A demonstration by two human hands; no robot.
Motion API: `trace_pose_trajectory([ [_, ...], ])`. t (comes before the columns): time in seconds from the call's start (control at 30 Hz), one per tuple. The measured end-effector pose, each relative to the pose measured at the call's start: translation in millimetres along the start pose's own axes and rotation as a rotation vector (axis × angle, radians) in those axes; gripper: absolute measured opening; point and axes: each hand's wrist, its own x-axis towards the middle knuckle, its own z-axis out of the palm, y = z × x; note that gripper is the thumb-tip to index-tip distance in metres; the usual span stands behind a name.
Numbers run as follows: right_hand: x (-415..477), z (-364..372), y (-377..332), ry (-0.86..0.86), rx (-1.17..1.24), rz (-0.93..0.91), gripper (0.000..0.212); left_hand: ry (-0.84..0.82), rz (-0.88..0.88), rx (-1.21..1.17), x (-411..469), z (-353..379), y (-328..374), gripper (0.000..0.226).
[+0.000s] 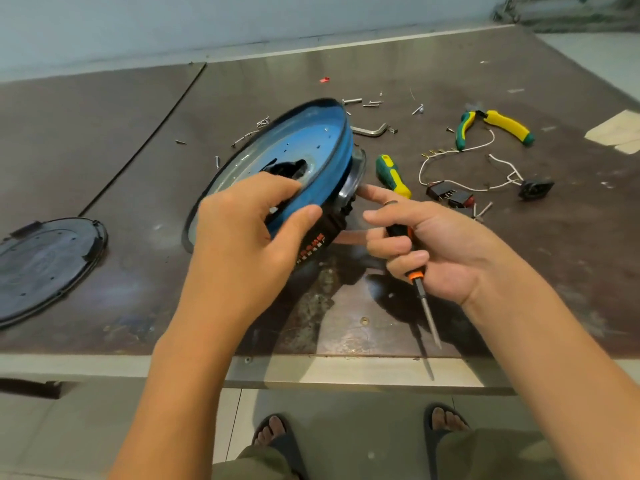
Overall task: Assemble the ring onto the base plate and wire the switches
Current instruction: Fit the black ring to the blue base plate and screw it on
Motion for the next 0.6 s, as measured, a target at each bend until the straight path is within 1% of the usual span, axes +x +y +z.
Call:
trace_pose_trajectory([
  [0.07, 0, 5, 5, -0.018, -0.065, -0.033, 0.059, -0.052, -0.015, 0.026, 0, 4, 0, 0.014],
  [0.1, 1, 8, 9, 0.001, -0.125, -0.063, 0.055, -0.071, -0.019, 0.022, 0, 5, -1, 0.014],
  [0.2, 4, 17, 18, 0.032, -0.248, -0.143, 0.029, -0.058, -0.027, -0.003, 0, 2, -1, 0.011],
  [0.3, 7, 18, 21, 0.04, -0.259, -0.178, 0.023, -0.012, -0.036, -0.05, 1, -5, 3, 0.006],
  [0.43, 7, 14, 20, -0.017, -0.248, -0.179, 0.013, 0.019, -0.065, -0.094, 3, -14, 5, 0.011],
  [0.5, 7, 12, 22, -0.034, -0.227, -0.166, 0.012, 0.029, -0.08, -0.114, 4, -19, 4, 0.011],
  [0.53, 7, 12, 22, -0.043, -0.221, -0.163, 0.015, 0.032, -0.083, -0.125, 5, -21, 4, 0.011],
  [0.6, 8, 10, 23, -0.057, -0.219, -0.156, 0.031, 0.037, -0.073, -0.124, 7, -24, 3, 0.013],
])
